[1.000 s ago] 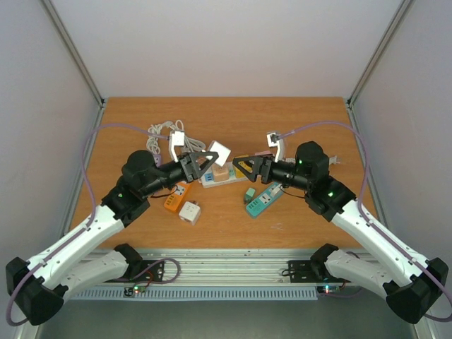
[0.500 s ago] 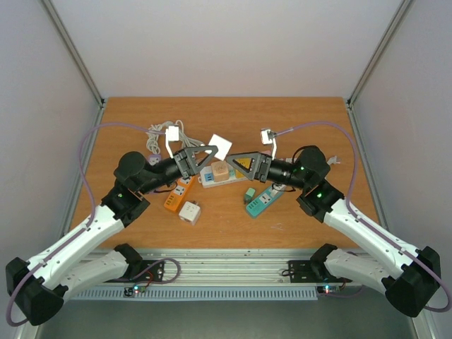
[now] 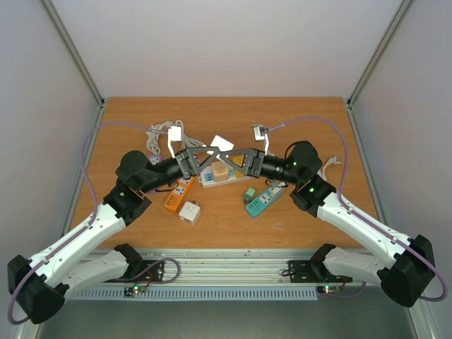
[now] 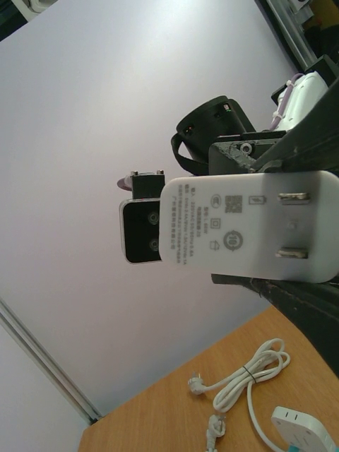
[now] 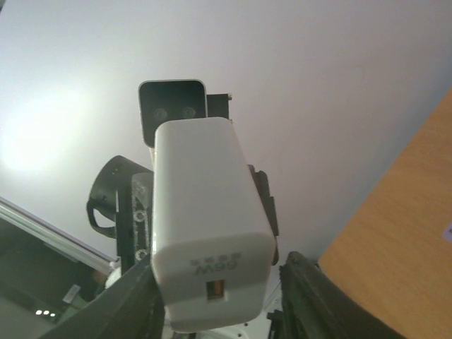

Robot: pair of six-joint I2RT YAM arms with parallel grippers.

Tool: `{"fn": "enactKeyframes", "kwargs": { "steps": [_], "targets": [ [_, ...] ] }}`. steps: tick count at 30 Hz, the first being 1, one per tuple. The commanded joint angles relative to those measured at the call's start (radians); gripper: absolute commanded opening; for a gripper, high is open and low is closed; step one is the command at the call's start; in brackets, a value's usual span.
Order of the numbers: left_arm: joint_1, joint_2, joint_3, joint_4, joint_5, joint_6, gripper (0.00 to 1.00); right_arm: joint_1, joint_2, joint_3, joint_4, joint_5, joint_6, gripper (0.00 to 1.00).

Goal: Insert the plug

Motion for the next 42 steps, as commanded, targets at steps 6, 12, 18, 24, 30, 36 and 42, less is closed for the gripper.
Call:
{"fn": "enactKeyframes", "kwargs": {
  "steps": [6, 12, 18, 24, 30, 36, 42],
  "targets": [
    [0.000, -0.008, -0.010, 0.113, 0.018, 0.004, 0.17, 0.010, 0.000, 0.035, 0.022, -0.004, -0.006, 0.27],
    [0.000, -0.017, -0.010, 0.068, -0.003, 0.020, 0.33, 0.009, -0.025, 0.049, -0.032, 0.010, -0.063, 0.15],
    [-0.001, -0.057, 0.051, -0.294, -0.154, 0.133, 0.74, 0.008, -0.083, 0.121, -0.386, 0.097, -0.280, 0.10],
    [-0.001, -0.127, 0.086, -0.574, -0.335, 0.275, 0.83, 0.008, -0.081, 0.290, -0.969, 0.282, -0.613, 0.07],
    [-0.001, -0.196, 0.123, -0.759, -0.489, 0.364, 0.84, 0.008, 0.062, 0.493, -1.412, 0.489, -0.791, 0.07],
    [-0.001, -0.224, 0.192, -0.908, -0.547, 0.480, 0.85, 0.008, 0.226, 0.614, -1.673, 0.643, -0.820, 0.07],
    [0.000, -0.235, 0.180, -0.943, -0.541, 0.554, 0.85, 0.009, 0.373, 0.658, -1.867, 0.767, -0.843, 0.07]
  ]
}}
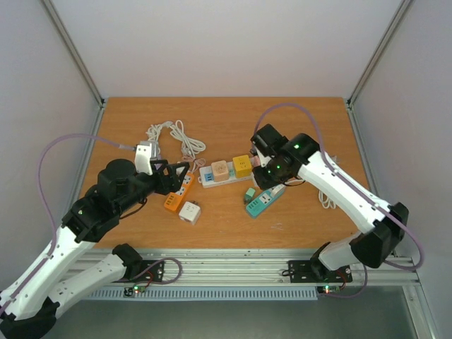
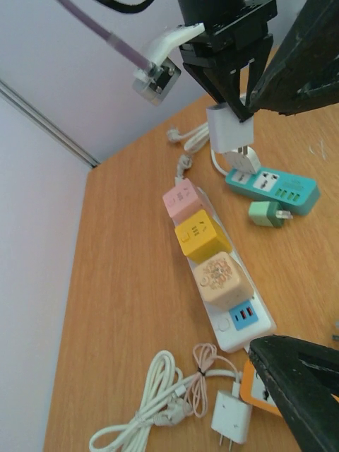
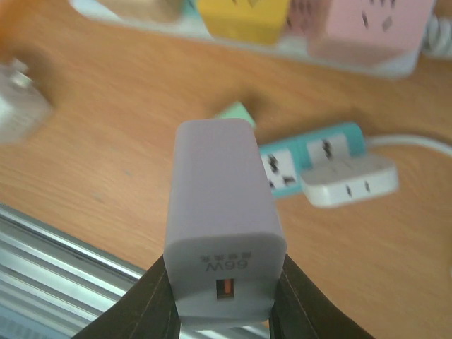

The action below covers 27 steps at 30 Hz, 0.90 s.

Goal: Insert the plug

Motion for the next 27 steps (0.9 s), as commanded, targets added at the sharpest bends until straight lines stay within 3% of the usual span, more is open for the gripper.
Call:
{"fn": "enactKeyframes", "kwargs": {
  "steps": [1, 27],
  "targets": [
    [0.001, -0.014, 0.003, -0.045, -0.020, 0.092, 0.85, 0.005, 0.067, 0.040, -0.229, 0.142, -0.059, 0.06],
    [0.001, -0.030, -0.035, -0.046, -0.040, 0.158, 0.86, 0.016, 0.398, 0.096, -0.289, 0.123, -0.299, 0.06]
  ]
}}
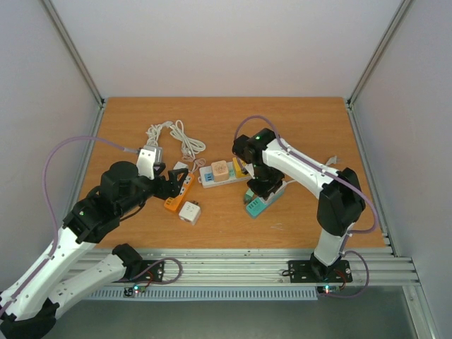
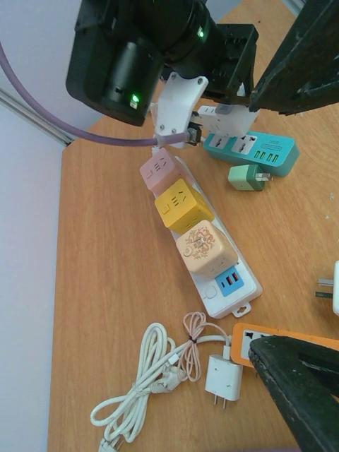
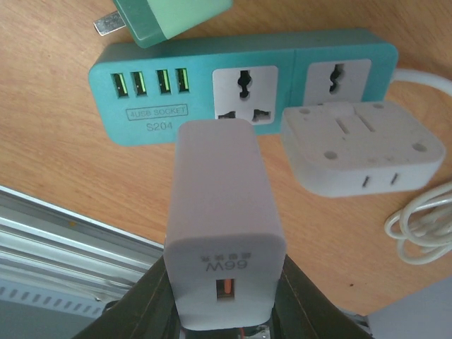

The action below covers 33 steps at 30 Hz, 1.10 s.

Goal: Insert the plug

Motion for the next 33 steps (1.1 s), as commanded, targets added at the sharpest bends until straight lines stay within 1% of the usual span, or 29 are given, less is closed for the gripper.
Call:
{"fn": "enactKeyframes", "kwargs": {
  "steps": [1, 10, 20, 33],
  "targets": [
    [0.000, -0.011, -0.010, 0.022, -0.017, 0.022, 0.86, 0.008, 0.036, 0.021, 0.002, 0.014, -0.088, 0.06],
    [0.002, 0.004, -0.015, 0.025, -0.013, 0.019, 0.86, 0.003, 0.035, -0.035, 0.097, 0.013, -0.125, 0.06],
    [0.001, 0.025, -0.016, 0.031, 0.002, 0.013, 0.86, -0.029, 0.027, -0.103, 0.134, 0.047, -0.129, 0.06],
    [0.001, 0.036, -0.018, 0.034, -0.004, 0.013, 0.86, -0.043, 0.028, -0.091, 0.169, 0.054, -0.137, 0.07]
  ]
}}
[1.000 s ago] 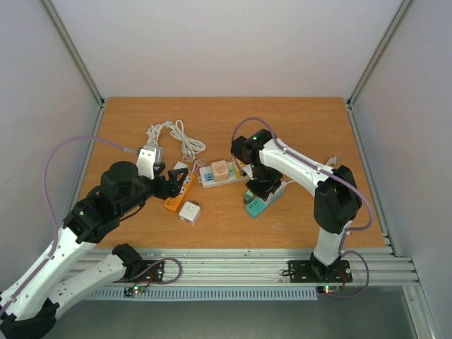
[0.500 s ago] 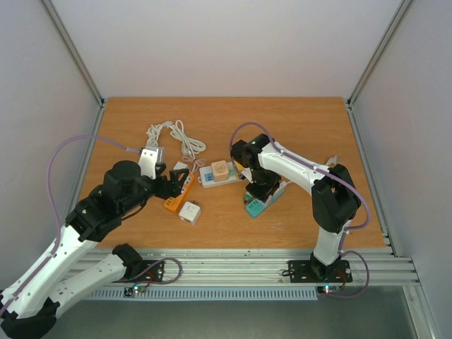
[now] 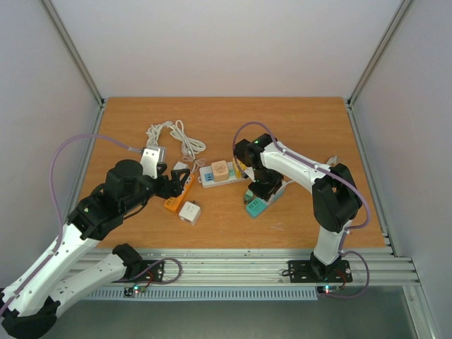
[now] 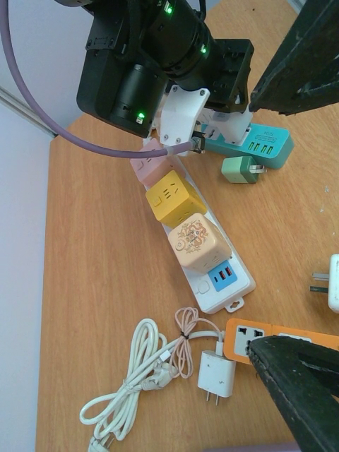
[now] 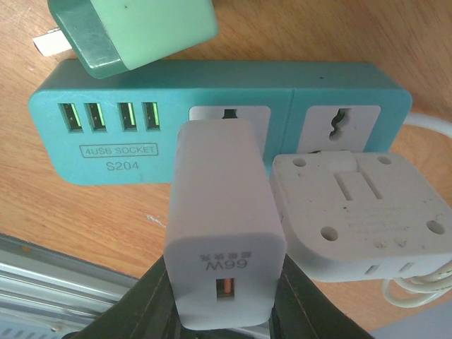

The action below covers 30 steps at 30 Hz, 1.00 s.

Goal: Insert the plug

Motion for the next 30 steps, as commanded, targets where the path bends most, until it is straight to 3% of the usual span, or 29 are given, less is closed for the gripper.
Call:
{"fn": "enactKeyframes", "kwargs": {
  "steps": [1, 30],
  "targets": [
    [0.000, 0.009, -0.010, 0.034, 0.000, 0.007, 0.86, -0.007, -0.021, 0.006, 0.039, 0.024, -0.018, 0.07],
    [0.001, 0.024, -0.015, 0.033, 0.005, 0.007, 0.86, -0.007, -0.036, -0.022, 0.075, 0.031, 0.011, 0.08]
  ]
}}
